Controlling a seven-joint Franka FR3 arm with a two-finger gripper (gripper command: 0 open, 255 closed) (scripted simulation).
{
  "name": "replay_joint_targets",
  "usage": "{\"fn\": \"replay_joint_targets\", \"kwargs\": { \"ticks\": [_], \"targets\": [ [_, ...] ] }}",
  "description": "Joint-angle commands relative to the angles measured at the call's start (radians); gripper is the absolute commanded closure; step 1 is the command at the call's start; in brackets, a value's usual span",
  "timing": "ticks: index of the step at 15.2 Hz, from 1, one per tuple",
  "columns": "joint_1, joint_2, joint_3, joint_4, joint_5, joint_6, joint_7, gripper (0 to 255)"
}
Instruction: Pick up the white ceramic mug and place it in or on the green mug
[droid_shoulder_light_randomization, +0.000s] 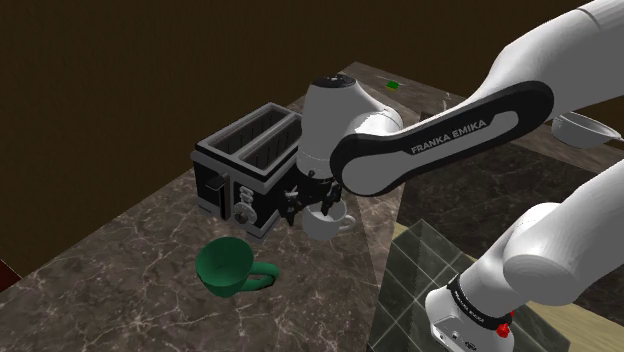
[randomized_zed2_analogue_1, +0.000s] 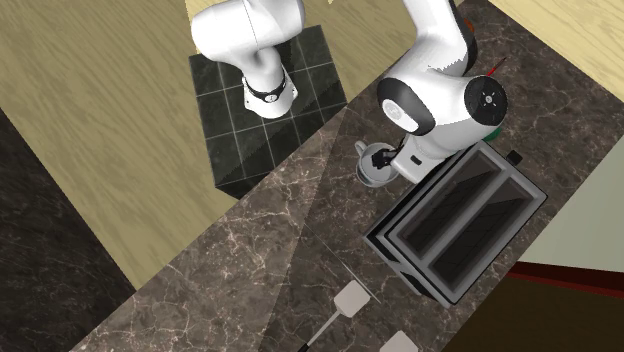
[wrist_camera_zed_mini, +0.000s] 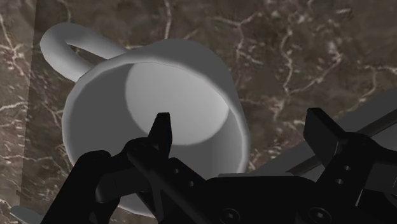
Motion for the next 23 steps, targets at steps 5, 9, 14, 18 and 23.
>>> {"fn": "replay_joint_targets", "kwargs": {
  "ticks": [5,9,14,18,23],
  "targets": [
    [0.0,0.0,0.0,-0.001,0.0,0.001,0.0,255],
    [0.0,0.0,0.0,-0.001,0.0,0.001,0.0,255],
    [0.0,0.0,0.0,-0.001,0.0,0.001,0.0,255],
    [0.004,-0.041,-0.008,0.022,0.022,-0.058,-0.018,255],
    [0.008,-0.085,-0.018,0.055,0.042,-0.131,-0.036,255]
  ]
}}
